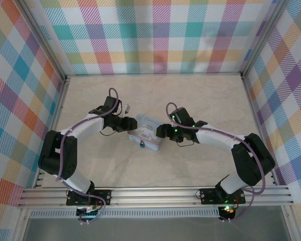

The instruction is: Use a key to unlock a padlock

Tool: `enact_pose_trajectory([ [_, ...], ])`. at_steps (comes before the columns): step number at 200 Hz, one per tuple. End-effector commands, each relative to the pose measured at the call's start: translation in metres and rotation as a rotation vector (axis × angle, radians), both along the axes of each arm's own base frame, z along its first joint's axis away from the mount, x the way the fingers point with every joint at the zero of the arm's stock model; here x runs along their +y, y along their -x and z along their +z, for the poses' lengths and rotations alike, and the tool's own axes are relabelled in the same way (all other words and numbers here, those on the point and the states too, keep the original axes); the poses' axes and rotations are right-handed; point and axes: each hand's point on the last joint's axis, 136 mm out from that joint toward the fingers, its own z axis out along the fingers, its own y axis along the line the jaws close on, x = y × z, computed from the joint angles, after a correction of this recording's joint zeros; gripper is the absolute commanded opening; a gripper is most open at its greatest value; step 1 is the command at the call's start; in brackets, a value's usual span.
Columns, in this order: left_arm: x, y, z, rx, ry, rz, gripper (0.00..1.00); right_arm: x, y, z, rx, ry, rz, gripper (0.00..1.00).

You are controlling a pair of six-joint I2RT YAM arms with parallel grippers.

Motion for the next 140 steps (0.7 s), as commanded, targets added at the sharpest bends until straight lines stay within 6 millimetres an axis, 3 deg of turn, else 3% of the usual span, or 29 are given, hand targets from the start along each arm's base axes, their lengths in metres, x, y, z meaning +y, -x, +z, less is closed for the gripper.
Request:
enact_pose_trajectory([
  [1, -0.006, 0.001, 0.011, -0.019, 0.075, 0.026, 0.49, -0.004, 0.006, 0.004, 0.025, -0.01, -0.016, 0.68],
  [66, -0.032, 0.013, 0.01, -0.017, 0.138, 0.014, 0.45, -0.01, -0.02, -0.004, 0.079, -0.008, -0.081, 0.5],
  [100, -0.048, 0.01, 0.01, -0.028, 0.158, 0.037, 0.37, -0.017, -0.036, -0.007, 0.08, 0.011, -0.094, 0.48],
  [140, -0.06, -0.002, 0.014, -0.062, 0.177, 0.075, 0.37, -0.028, -0.061, -0.005, 0.053, 0.04, -0.111, 0.48],
])
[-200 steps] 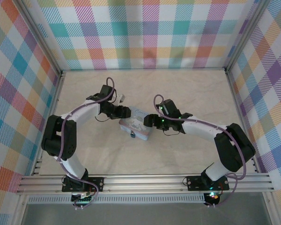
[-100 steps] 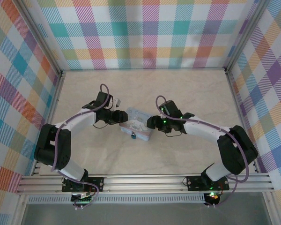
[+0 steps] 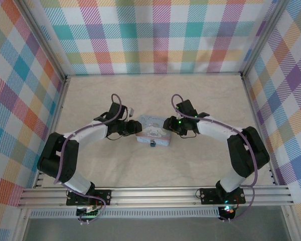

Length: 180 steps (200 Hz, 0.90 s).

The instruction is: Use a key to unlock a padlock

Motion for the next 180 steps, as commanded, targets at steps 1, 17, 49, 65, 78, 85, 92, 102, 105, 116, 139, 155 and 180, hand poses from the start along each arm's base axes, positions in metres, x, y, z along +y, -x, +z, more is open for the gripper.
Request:
enact_pose_trajectory([
  [1, -0.021, -0.012, 0.018, -0.062, 0.069, 0.004, 0.37, -0.002, -0.013, 0.0, -0.011, 0.017, 0.018, 0.48],
  [17, -0.022, -0.019, 0.017, -0.068, 0.055, 0.018, 0.37, -0.004, -0.023, -0.001, -0.015, 0.023, 0.019, 0.48],
  [49, -0.028, -0.036, 0.02, -0.082, 0.055, 0.03, 0.37, -0.005, -0.042, -0.001, -0.019, 0.023, 0.023, 0.48],
  [65, -0.027, -0.043, 0.018, -0.091, 0.032, 0.044, 0.37, -0.003, -0.047, -0.002, -0.024, 0.026, 0.027, 0.48],
  [78, -0.027, -0.048, 0.019, -0.099, 0.021, 0.049, 0.37, -0.003, -0.051, -0.004, -0.017, 0.029, 0.026, 0.49],
  [85, -0.028, -0.05, 0.02, -0.104, 0.022, 0.049, 0.37, -0.003, -0.052, -0.005, -0.017, 0.031, 0.025, 0.49],
  [92, -0.029, -0.051, 0.019, -0.099, 0.023, 0.049, 0.37, -0.003, -0.054, -0.004, -0.021, 0.031, 0.024, 0.49],
  [102, -0.03, -0.053, 0.018, -0.095, 0.026, 0.05, 0.37, -0.004, -0.057, -0.003, -0.027, 0.032, 0.02, 0.49],
  [105, -0.03, -0.053, 0.017, -0.092, 0.026, 0.053, 0.37, -0.004, -0.058, -0.003, -0.026, 0.032, 0.018, 0.49],
  [116, -0.029, -0.052, 0.015, -0.088, 0.025, 0.061, 0.39, -0.005, -0.06, -0.001, -0.032, 0.03, 0.017, 0.49],
  [139, -0.027, -0.05, 0.014, -0.088, 0.026, 0.07, 0.43, -0.007, -0.062, -0.002, -0.031, 0.036, 0.017, 0.51],
  [155, -0.024, -0.048, 0.013, -0.087, 0.014, 0.078, 0.5, -0.008, -0.061, -0.002, -0.024, 0.037, 0.014, 0.51],
  [180, -0.013, -0.048, 0.016, -0.106, -0.023, 0.11, 0.64, -0.012, -0.056, 0.0, -0.027, 0.041, 0.01, 0.54],
])
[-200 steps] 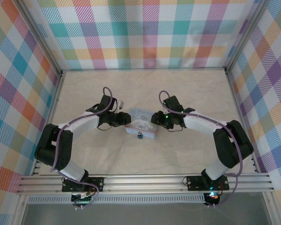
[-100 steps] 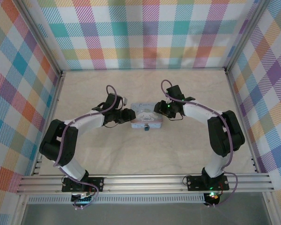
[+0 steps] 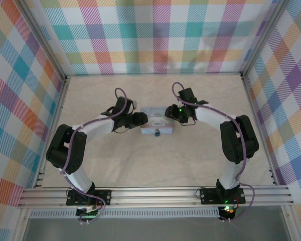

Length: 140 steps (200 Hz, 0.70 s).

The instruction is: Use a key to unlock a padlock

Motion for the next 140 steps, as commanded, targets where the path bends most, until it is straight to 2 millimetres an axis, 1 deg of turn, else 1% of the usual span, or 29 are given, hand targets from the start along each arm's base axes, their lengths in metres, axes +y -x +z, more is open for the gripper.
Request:
enact_pose_trajectory([
  [1, 0.004, -0.001, 0.012, -0.045, -0.018, 0.024, 0.64, -0.002, 0.007, -0.001, 0.021, 0.007, 0.017, 0.54],
  [38, 0.021, -0.001, 0.018, -0.065, -0.062, 0.066, 0.76, -0.017, 0.014, 0.006, 0.006, 0.042, -0.006, 0.63],
  [67, 0.033, 0.004, 0.027, -0.087, -0.091, 0.091, 0.77, -0.033, 0.02, 0.013, -0.01, 0.073, -0.031, 0.64],
  [102, 0.046, 0.017, 0.037, -0.114, -0.11, 0.113, 0.81, -0.052, 0.029, 0.024, -0.039, 0.122, -0.048, 0.64],
  [116, 0.049, 0.024, 0.044, -0.122, -0.105, 0.114, 0.83, -0.06, 0.032, 0.028, -0.055, 0.149, -0.053, 0.64],
  [124, 0.047, 0.027, 0.049, -0.129, -0.083, 0.1, 0.83, -0.064, 0.033, 0.029, -0.06, 0.171, -0.057, 0.64],
  [129, 0.045, 0.029, 0.053, -0.137, -0.065, 0.088, 0.91, -0.068, 0.034, 0.03, -0.062, 0.187, -0.061, 0.64],
  [140, 0.043, 0.033, 0.059, -0.143, -0.034, 0.084, 0.93, -0.075, 0.035, 0.03, -0.068, 0.222, -0.069, 0.65],
])
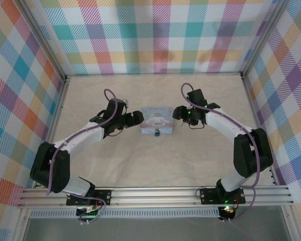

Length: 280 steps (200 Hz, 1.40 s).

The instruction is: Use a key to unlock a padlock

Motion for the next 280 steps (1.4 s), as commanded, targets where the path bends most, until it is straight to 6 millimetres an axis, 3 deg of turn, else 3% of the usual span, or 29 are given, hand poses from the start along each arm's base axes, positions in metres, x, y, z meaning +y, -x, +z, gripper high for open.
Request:
enact_pose_trajectory([
  [1, 0.003, 0.011, 0.012, -0.02, 0.031, -0.021, 0.93, -0.022, 0.008, -0.002, -0.002, 0.107, -0.01, 0.65],
  [21, 0.0, 0.017, 0.012, 0.012, 0.079, -0.007, 1.0, -0.036, 0.007, -0.003, -0.016, 0.161, -0.033, 0.64],
  [47, -0.012, 0.024, 0.007, 0.067, 0.169, -0.019, 1.0, -0.046, 0.001, -0.007, 0.025, 0.176, -0.058, 0.61],
  [76, -0.03, 0.032, 0.017, 0.051, 0.233, -0.07, 0.97, -0.051, -0.007, -0.017, 0.092, 0.206, -0.073, 0.59],
  [123, -0.041, 0.054, 0.032, -0.059, 0.088, -0.138, 0.81, -0.042, -0.017, -0.039, 0.207, 0.218, -0.047, 0.51],
  [280, -0.044, 0.059, 0.009, -0.014, 0.069, -0.124, 0.81, -0.029, -0.039, -0.094, 0.372, 0.242, -0.027, 0.37],
])
